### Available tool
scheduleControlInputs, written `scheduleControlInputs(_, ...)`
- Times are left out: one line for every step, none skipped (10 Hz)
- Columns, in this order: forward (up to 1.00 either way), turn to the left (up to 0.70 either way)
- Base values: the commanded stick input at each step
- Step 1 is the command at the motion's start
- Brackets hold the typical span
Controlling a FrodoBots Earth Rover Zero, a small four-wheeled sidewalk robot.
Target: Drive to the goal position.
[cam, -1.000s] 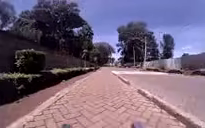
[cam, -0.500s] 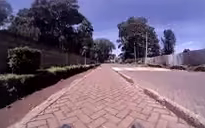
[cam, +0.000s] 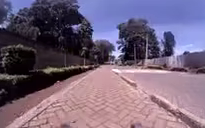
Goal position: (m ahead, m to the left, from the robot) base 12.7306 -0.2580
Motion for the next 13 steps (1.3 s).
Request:
scheduleControlInputs(0.7,0.0)
scheduleControlInputs(0.7,0.0)
scheduleControlInputs(0.7,0.0)
scheduleControlInputs(0.7,0.0)
scheduleControlInputs(0.7,0.0)
scheduleControlInputs(0.7,0.0)
scheduleControlInputs(0.7,-0.04)
scheduleControlInputs(0.7,-0.12)
scheduleControlInputs(0.7,-0.19)
scheduleControlInputs(0.7,-0.27)
scheduleControlInputs(0.7,-0.32)
scheduleControlInputs(0.7,-0.17)
scheduleControlInputs(0.7,-0.02)
